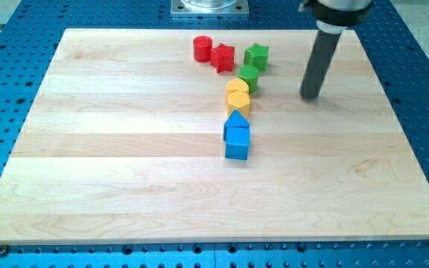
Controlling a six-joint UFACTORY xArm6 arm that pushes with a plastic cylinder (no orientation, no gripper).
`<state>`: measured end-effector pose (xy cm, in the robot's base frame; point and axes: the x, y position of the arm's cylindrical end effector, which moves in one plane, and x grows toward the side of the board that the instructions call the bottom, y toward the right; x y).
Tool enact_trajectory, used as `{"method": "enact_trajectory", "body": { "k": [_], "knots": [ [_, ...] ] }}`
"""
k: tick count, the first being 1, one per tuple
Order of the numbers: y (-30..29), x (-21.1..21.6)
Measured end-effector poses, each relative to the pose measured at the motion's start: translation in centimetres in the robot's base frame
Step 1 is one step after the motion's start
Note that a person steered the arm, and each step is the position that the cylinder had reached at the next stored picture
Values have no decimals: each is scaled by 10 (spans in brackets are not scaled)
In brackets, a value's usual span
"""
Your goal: Move the green circle to the top of the heart
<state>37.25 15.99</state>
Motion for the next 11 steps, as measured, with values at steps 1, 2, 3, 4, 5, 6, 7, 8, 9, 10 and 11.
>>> {"method": "enact_trajectory", "body": {
  "k": [1,2,3,4,5,6,7,8,9,10,11],
  "knots": [
    [-4,0],
    [-26,0],
    [-32,0],
    [-43,0],
    [-53,0],
    [-60,0],
    [-61,0],
    [-67,-3],
    [-72,-22],
    [-80,-45],
    [-84,-58]
  ]
}}
